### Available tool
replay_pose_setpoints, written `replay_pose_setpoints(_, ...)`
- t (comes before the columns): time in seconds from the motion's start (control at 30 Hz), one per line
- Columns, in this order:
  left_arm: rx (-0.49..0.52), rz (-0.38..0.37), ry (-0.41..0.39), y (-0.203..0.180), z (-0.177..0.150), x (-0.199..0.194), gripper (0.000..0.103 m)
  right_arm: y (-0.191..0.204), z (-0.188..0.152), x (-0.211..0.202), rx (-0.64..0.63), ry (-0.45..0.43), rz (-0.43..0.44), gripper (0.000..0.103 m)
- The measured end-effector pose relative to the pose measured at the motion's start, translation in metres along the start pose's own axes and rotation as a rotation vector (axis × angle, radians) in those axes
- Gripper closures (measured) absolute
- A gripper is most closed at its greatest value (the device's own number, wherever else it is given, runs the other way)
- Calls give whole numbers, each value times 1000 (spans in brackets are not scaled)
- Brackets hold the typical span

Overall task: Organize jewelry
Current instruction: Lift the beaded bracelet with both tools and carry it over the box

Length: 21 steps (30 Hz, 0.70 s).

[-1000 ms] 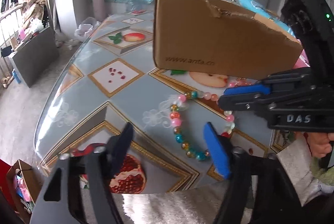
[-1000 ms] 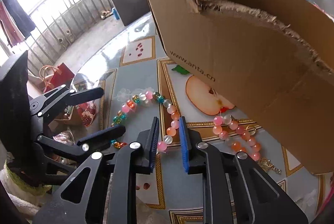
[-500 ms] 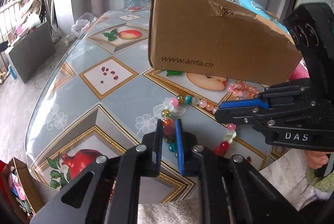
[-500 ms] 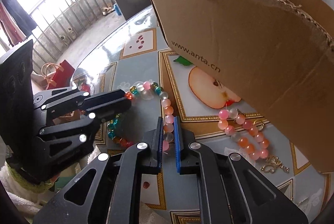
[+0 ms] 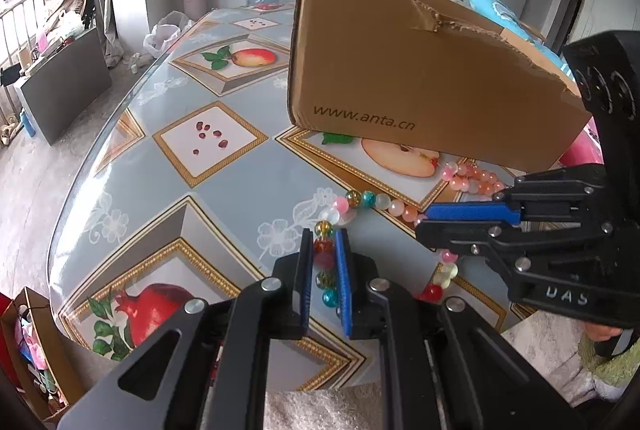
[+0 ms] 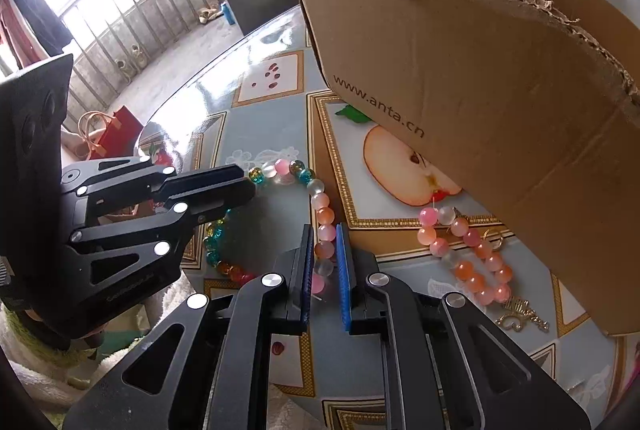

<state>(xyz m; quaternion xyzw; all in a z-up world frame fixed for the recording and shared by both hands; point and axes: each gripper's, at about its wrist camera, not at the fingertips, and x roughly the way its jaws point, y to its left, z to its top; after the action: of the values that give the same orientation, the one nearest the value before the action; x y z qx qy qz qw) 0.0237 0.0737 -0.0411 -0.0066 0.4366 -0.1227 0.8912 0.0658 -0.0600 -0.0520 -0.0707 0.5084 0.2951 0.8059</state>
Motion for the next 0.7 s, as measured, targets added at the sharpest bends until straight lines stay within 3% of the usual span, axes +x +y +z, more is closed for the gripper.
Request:
replay_pose_setpoints(0.4,25,59,13,-9,4,3,93,0,-1,4,17,-13,17,95)
replay_pose_setpoints(0.7,4,45,10,-10,4,-10,94,-3,-1,-16,36,-61,46,95)
